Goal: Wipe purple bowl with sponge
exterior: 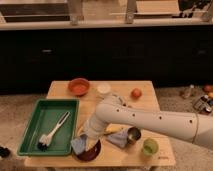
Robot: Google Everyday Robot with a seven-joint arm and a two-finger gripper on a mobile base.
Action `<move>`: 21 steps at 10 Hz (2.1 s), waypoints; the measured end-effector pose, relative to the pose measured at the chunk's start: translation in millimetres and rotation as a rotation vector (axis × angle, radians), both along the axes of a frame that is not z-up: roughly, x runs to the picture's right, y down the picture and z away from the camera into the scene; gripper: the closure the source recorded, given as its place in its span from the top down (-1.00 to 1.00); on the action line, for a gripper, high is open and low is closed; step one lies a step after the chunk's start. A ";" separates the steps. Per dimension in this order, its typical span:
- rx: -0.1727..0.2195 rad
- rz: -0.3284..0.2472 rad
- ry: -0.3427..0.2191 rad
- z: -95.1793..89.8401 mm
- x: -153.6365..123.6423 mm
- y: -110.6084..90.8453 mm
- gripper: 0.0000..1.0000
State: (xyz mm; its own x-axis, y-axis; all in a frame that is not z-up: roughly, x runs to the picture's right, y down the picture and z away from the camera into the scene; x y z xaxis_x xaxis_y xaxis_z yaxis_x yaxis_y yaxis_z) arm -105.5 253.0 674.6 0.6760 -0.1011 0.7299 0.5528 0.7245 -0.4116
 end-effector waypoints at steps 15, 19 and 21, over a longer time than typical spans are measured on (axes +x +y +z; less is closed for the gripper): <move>-0.033 -0.040 -0.012 29.0 -10.7 2.2 -1.00; -0.036 -0.068 -0.084 7.2 -26.1 12.5 -1.00; -0.060 -0.082 -0.099 -6.5 -23.3 27.9 -1.00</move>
